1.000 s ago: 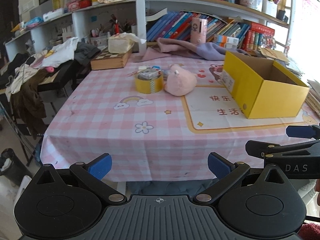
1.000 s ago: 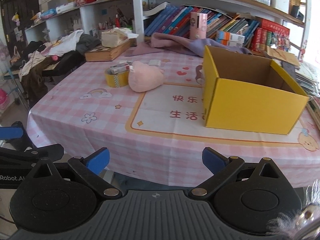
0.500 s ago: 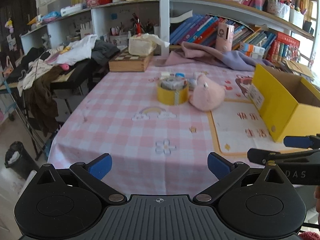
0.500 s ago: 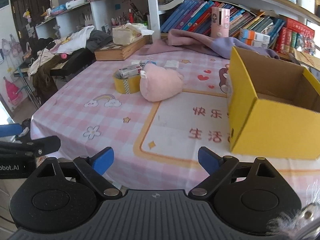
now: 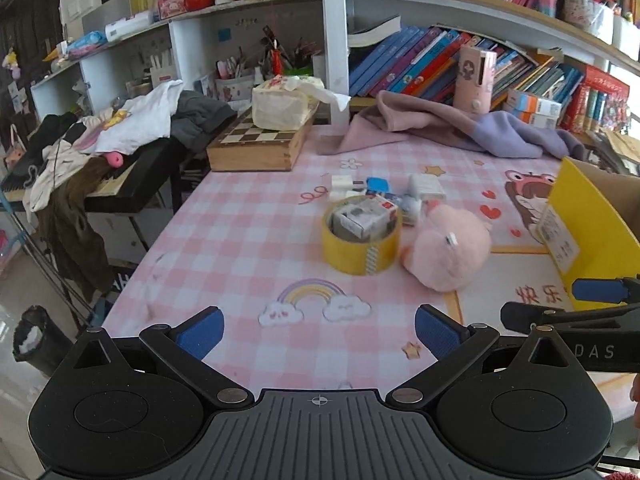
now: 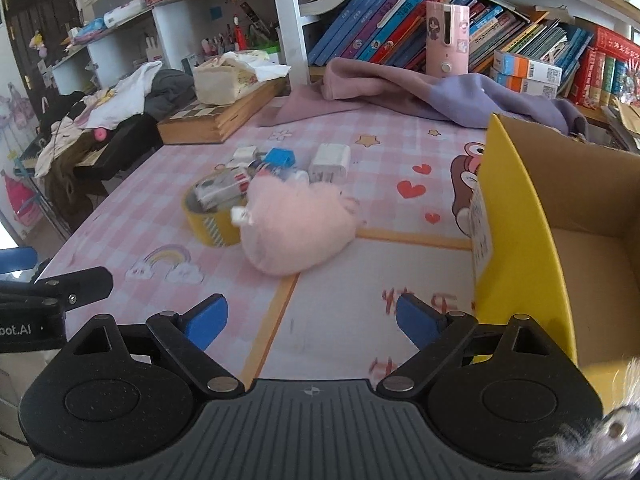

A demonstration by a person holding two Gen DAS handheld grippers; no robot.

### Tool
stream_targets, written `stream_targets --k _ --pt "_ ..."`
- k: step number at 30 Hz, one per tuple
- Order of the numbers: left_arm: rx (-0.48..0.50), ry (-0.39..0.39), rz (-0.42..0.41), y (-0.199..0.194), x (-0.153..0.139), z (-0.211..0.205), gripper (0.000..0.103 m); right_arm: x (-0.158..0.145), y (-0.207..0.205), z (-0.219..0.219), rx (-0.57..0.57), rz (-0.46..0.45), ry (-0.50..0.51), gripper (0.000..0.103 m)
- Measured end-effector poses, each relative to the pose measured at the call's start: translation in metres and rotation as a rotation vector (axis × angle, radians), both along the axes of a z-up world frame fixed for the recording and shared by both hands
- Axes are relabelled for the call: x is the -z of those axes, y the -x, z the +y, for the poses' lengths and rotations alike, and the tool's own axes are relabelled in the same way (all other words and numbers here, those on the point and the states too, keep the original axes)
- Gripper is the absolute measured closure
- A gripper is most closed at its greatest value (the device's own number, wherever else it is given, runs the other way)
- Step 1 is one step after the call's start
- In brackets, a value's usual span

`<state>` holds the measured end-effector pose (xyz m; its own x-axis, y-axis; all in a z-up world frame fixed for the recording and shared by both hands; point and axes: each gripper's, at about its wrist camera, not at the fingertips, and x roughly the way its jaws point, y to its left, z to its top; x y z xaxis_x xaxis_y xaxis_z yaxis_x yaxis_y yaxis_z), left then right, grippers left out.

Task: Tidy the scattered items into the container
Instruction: 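Reach the right tool to the pink plush pig while the left tool reaches the white card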

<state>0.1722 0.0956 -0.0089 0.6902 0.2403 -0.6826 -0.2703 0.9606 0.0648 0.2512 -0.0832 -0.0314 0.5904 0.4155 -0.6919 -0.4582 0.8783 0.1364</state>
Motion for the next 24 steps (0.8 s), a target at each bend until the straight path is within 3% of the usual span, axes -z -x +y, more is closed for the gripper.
stream_targets --k 16,24 --pt "-0.038 -0.053 0.026 -0.06 -0.001 0.022 0.001 0.02 -0.089 0.05 -0.031 0.081 0.026 0.007" --pt "0.051 -0.071 0.057 -0.097 0.008 0.018 0.023 0.028 -0.103 0.061 -0.081 0.086 0.023 0.011"
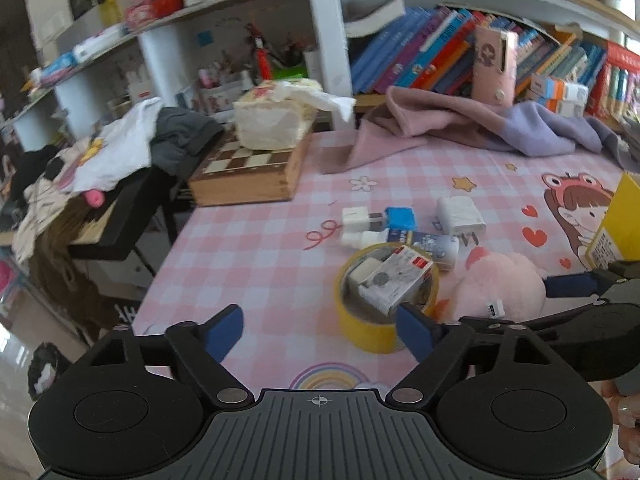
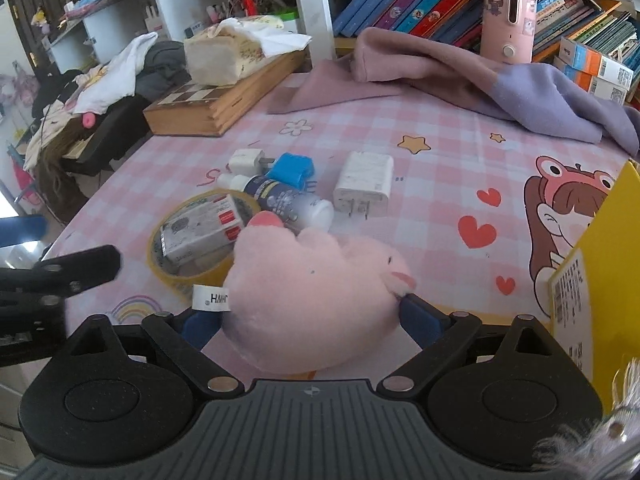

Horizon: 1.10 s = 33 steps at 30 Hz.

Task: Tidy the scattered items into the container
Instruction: 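Reach the right tool to the pink plush pig while the left tool reaches the white card, then close the right tool on the pig while the left tool grips the white card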

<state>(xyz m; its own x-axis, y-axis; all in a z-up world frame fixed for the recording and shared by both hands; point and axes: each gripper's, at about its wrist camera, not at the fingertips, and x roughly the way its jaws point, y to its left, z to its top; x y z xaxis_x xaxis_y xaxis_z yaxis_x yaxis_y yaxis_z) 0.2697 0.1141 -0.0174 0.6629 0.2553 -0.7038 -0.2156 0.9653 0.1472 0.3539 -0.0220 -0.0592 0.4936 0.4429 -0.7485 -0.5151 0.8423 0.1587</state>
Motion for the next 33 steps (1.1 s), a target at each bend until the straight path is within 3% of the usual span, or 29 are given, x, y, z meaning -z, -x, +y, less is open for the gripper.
stream_targets --k 4,6,11,16,22,27,33 --pt "0.067 0.003 0.015 -0.019 0.006 -0.006 0.028 -0.005 -0.006 -0.014 0.031 -0.011 -0.035 0.028" --pt "0.101 0.0 0.028 -0.029 0.01 -0.011 0.031 -0.01 -0.006 -0.022 0.051 -0.026 -0.051 0.042" --pt "0.164 -0.019 0.052 -0.054 0.024 -0.021 0.043 -0.014 -0.007 -0.032 0.039 -0.017 -0.06 0.045" --pt "0.166 -0.001 0.105 -0.069 0.038 -0.022 0.059 -0.013 -0.006 -0.03 0.003 -0.026 -0.027 0.04" --pt "0.149 0.042 0.09 -0.065 0.036 -0.017 0.074 -0.011 -0.012 -0.026 0.017 -0.044 0.006 0.02" --pt "0.121 0.066 0.028 -0.053 0.017 -0.014 0.075 -0.01 -0.013 -0.02 0.002 -0.062 0.021 0.012" --pt "0.047 0.164 -0.013 -0.034 0.0 0.003 0.075 -0.007 -0.015 -0.006 -0.029 -0.107 0.069 0.005"
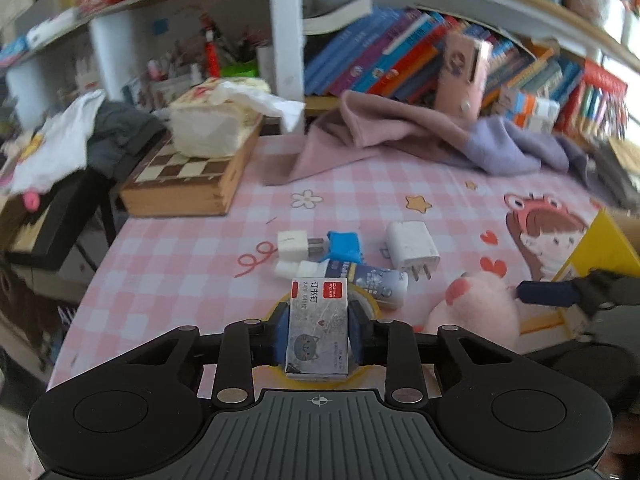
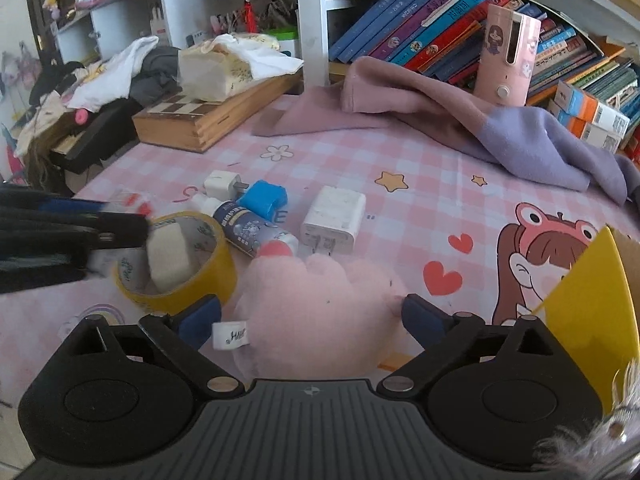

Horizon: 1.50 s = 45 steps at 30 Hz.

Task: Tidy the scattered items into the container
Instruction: 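Close the right tool on the pig while the left tool grips the white card, then lift the pig and card with both tools and carry them toward the yellow box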

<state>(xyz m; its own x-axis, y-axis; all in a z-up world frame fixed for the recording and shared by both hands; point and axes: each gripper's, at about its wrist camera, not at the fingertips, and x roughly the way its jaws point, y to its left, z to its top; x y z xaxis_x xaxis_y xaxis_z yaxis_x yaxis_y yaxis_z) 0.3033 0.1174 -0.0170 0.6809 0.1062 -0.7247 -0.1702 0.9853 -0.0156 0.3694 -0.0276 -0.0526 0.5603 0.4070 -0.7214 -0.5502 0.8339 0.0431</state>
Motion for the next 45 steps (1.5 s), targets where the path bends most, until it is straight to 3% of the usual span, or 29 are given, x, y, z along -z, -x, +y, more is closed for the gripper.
stream_targets --k 4,5,8,11,30,39,45 --pt "-0.031 0.025 0.009 0.015 0.001 0.006 0.075 0.008 -0.009 0.001 0.031 0.002 0.018 0.008" --pt "-0.037 0.032 0.012 0.018 0.001 0.007 0.075 0.009 -0.01 0.0 0.028 0.018 0.001 0.019" --pt "-0.05 0.053 0.009 0.028 0.0 0.007 0.075 0.006 -0.008 -0.004 0.016 0.016 -0.021 0.034" --pt "-0.048 0.055 -0.015 0.035 -0.007 0.006 0.075 0.0 -0.002 -0.011 0.015 0.029 -0.062 0.04" --pt "0.037 0.107 -0.109 0.101 -0.04 -0.011 0.075 -0.056 0.09 -0.038 -0.028 -0.057 -0.162 0.038" --pt "0.067 0.116 -0.145 0.15 -0.046 -0.016 0.075 -0.066 0.142 -0.044 -0.024 -0.092 -0.157 0.038" --pt "0.085 0.136 -0.139 0.195 -0.039 -0.025 0.075 -0.058 0.192 -0.047 -0.034 -0.069 -0.138 0.038"
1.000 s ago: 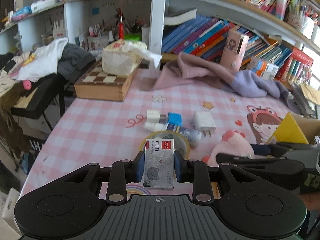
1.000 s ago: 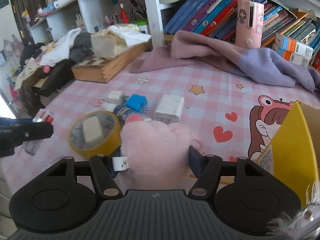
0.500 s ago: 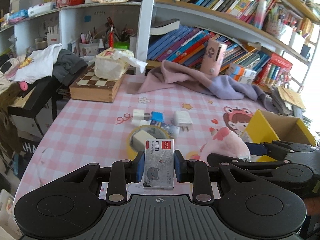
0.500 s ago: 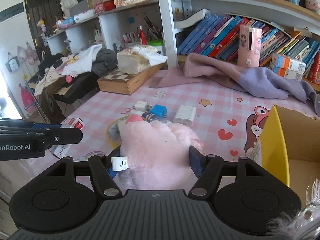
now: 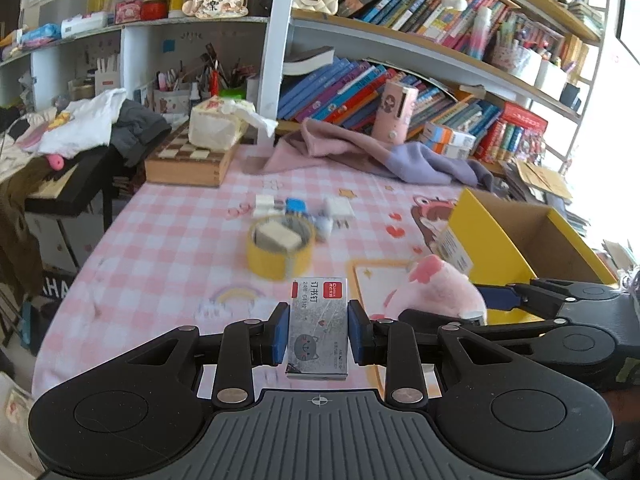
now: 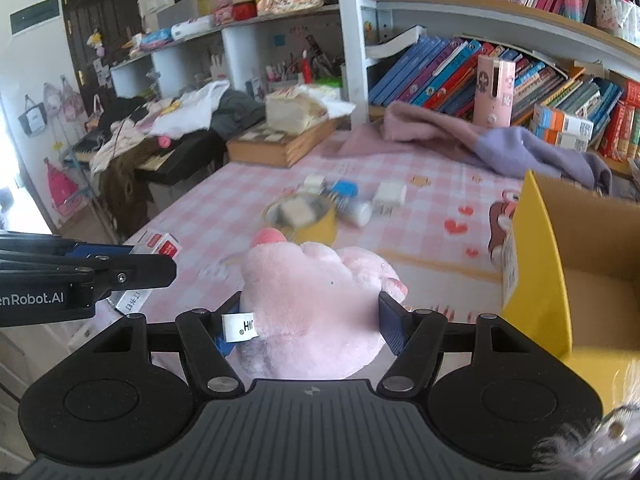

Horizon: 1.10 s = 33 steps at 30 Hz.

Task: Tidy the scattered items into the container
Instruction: 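Lift the pig and card with both tools and carry them toward the yellow box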

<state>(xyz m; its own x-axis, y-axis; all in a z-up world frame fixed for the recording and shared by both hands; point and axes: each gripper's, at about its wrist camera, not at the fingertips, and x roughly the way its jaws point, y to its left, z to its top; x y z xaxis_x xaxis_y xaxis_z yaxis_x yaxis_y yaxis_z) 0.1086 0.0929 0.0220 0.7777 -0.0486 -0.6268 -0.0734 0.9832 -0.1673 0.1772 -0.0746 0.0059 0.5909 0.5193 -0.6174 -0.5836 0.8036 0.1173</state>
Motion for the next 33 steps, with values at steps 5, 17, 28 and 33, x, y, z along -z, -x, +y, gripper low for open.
stream_targets --k 5,17,28,33 --pt "0.024 0.026 0.014 0.043 0.008 -0.007 0.075 0.007 0.048 -0.006 0.015 0.008 0.03 0.038" --pt "0.19 0.035 -0.019 0.084 0.001 -0.039 0.075 0.0 0.123 -0.046 0.172 -0.006 0.075 0.038" --pt "0.344 0.082 -0.017 0.088 0.005 -0.071 0.075 -0.008 0.156 -0.093 0.361 0.001 0.098 0.038" --pt "0.385 0.096 -0.023 0.091 0.005 -0.081 0.075 -0.011 0.168 -0.108 0.41 0.014 0.114 0.038"
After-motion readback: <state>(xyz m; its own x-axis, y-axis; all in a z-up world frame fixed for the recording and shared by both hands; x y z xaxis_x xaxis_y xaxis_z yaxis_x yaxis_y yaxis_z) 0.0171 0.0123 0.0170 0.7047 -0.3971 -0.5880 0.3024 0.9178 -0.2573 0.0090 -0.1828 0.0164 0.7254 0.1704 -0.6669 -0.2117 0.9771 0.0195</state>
